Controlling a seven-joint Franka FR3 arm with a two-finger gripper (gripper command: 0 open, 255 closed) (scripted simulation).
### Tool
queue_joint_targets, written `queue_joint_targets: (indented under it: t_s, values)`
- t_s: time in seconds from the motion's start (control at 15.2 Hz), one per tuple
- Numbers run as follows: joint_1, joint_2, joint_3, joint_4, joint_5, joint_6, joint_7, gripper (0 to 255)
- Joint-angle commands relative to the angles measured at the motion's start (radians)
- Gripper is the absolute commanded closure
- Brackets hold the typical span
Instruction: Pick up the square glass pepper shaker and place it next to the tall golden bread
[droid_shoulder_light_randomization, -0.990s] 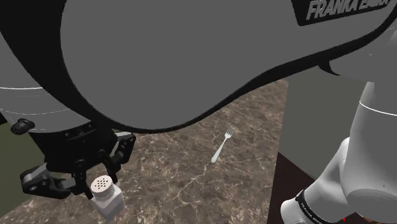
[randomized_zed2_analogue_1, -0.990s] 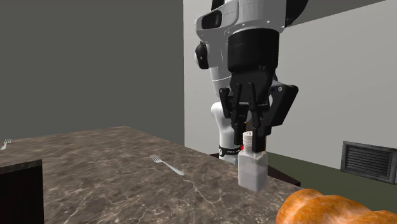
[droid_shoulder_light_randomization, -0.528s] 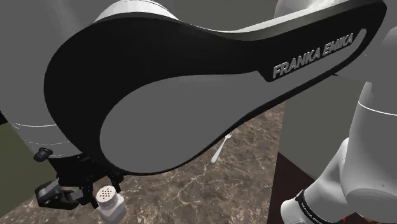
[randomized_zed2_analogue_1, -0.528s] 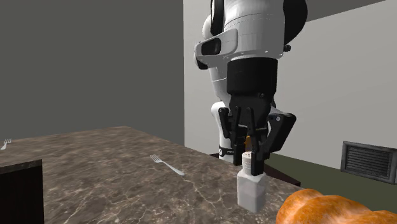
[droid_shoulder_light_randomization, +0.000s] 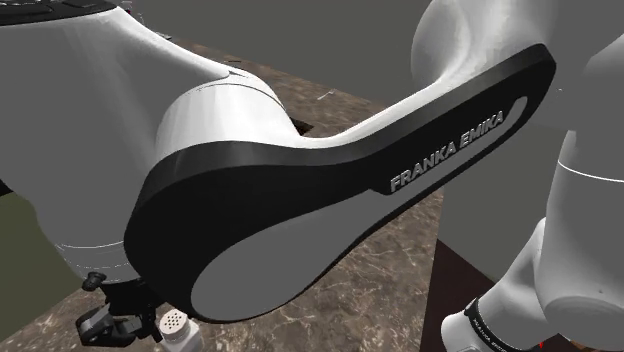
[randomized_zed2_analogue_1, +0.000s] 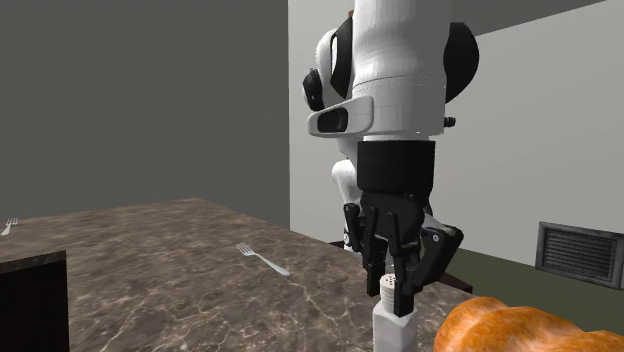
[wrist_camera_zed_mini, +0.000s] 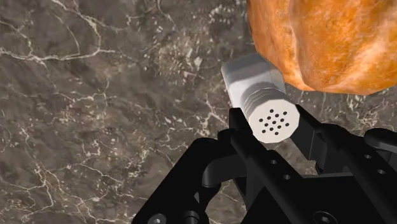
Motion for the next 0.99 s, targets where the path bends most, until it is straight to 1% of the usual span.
queue_joint_targets:
  t_s: [0.0,0.46,0.92]
  values:
    - [0.002,0.011,-0.006,-0.012,-0.010,0.020,0.004,255]
    - [0.016,0.050,-0.029,-0.064,-0.048,0.098,0.029,255]
    - [0.016,0.050,-0.029,-0.064,-0.048,0.098,0.029,255]
